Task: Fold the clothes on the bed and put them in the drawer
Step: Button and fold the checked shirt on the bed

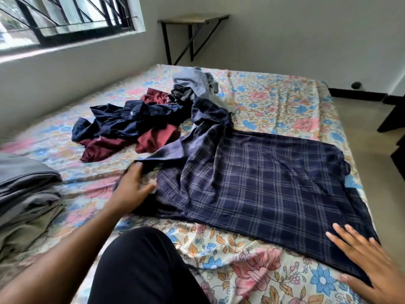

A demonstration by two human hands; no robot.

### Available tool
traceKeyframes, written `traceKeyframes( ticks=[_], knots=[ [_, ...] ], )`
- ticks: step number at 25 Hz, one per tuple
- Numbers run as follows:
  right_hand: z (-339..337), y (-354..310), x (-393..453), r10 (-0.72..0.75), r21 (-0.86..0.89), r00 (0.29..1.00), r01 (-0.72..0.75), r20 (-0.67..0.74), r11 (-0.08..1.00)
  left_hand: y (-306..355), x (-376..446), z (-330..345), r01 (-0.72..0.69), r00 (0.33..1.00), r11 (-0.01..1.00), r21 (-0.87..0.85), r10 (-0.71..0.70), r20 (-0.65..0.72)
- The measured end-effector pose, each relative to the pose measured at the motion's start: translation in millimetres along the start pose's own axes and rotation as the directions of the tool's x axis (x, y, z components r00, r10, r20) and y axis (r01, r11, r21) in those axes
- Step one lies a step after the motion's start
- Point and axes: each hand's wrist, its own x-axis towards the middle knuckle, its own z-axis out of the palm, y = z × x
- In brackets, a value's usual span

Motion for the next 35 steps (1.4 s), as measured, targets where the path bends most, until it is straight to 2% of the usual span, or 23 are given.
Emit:
traceKeyframes(
  ticks=[1, 2, 3, 4, 6, 7, 8, 9, 10, 11, 12, 13, 14, 16, 17, 20, 22, 24, 25, 27, 31, 33, 35],
  knots=[
    [1, 0, 0, 0.004, 0.008, 1.000, -0.004, 0.011, 1.000, 2, 5, -10, 0.254, 0.956, 0.965, -0.068, -0.261, -0.132],
    [2, -4, 0, 0.006, 0.000, 1.000, -0.006, 0.006, 1.000, 4, 7, -15, 0.437, 0.864, 0.885, -0.160, -0.463, -0.198],
    [3, -9, 1, 0.002, -0.025, 1.000, -0.003, -0.022, 1.000, 12, 3, -16, 0.494, 0.801, 0.843, -0.215, -0.537, -0.266],
    [2, -18, 2, -0.012, -0.061, 0.998, 0.008, -0.054, 0.998, 21, -5, -14, 0.431, 0.790, 0.876, -0.217, -0.483, -0.378],
    [-3, -42, 5, -0.109, -0.132, 0.991, 0.098, -0.079, 0.986, 40, -17, -11, 0.108, 0.811, 0.992, -0.060, -0.122, -0.572],
    [-4, -50, 7, -0.161, -0.158, 0.985, 0.149, -0.061, 0.976, 45, -17, -8, -0.023, 0.845, 1.000, 0.004, 0.022, -0.534],
    [-4, -58, 8, -0.175, -0.159, 0.984, 0.170, -0.021, 0.973, 46, -11, -3, -0.075, 0.911, 0.997, 0.031, 0.082, -0.405],
    [-3, -59, 8, -0.155, -0.138, 0.987, 0.158, 0.031, 0.978, 49, -7, 2, -0.024, 0.975, 0.997, 0.077, 0.040, -0.218],
    [-2, -56, 7, -0.114, -0.113, 0.991, 0.122, 0.071, 0.986, 45, -4, 9, 0.057, 0.998, 0.982, 0.179, -0.050, -0.043],
    [-1, -48, 5, -0.066, -0.089, 0.993, 0.075, 0.101, 0.993, 44, -1, 14, 0.090, 0.991, 0.958, 0.272, -0.113, 0.073],
    [-2, -43, 6, -0.023, -0.069, 0.991, 0.033, 0.135, 0.997, 44, 0, 17, 0.114, 0.983, 0.955, 0.275, -0.149, 0.111],
    [-5, -39, 7, 0.007, -0.064, 0.987, 0.003, 0.158, 0.998, 40, 3, 21, 0.141, 0.982, 0.968, 0.209, -0.164, 0.095],
    [-9, -35, 7, 0.027, -0.061, 0.985, -0.016, 0.170, 0.998, 45, 2, 22, 0.188, 0.980, 0.981, 0.043, -0.190, 0.056],
    [-13, -28, 3, 0.039, -0.029, 0.983, -0.034, 0.179, 0.999, 42, -1, 23, 0.304, 0.939, 0.896, -0.324, -0.340, -0.061],
    [-14, -25, 1, 0.044, -0.001, 0.984, -0.045, 0.174, 0.999, 34, -1, 24, 0.327, 0.918, 0.879, -0.348, -0.383, -0.103],
    [-16, -19, -4, 0.104, 0.070, 0.986, -0.114, 0.133, 0.991, 18, -29, 23, 0.316, 0.937, 0.947, -0.050, -0.320, -0.142],
    [-16, -16, -10, 0.162, 0.103, 0.981, -0.172, 0.104, 0.980, 14, -43, 21, 0.305, 0.936, 0.952, -0.017, -0.303, -0.181],
    [-19, -9, -16, 0.209, 0.167, 0.976, -0.215, 0.054, 0.962, 14, -58, 16, 0.214, 0.952, 0.966, -0.149, -0.240, -0.192],
    [-21, -5, -19, 0.228, 0.195, 0.973, -0.229, 0.028, 0.954, 13, -61, 16, 0.159, 0.966, 0.962, -0.223, -0.198, -0.166],
    [-23, -2, -26, 0.263, 0.196, 0.965, -0.256, -0.010, 0.946, 14, -74, 7, 0.070, 0.994, 0.968, -0.241, -0.088, -0.065],
    [-16, 6, -43, 0.239, 0.234, 0.970, -0.223, -0.044, 0.946, -8, -88, -4, 0.069, 0.996, 0.957, -0.281, -0.080, -0.030],
    [-19, 4, -47, 0.216, 0.255, 0.975, -0.195, -0.055, 0.947, -17, -94, -9, 0.107, 0.993, 0.903, -0.416, -0.121, -0.007],
    [-31, -4, -49, 0.241, 0.318, 0.967, -0.203, -0.087, 0.926, -20, -90, -12, 0.150, 0.989, 0.845, -0.514, -0.132, 0.072]
  ],
)
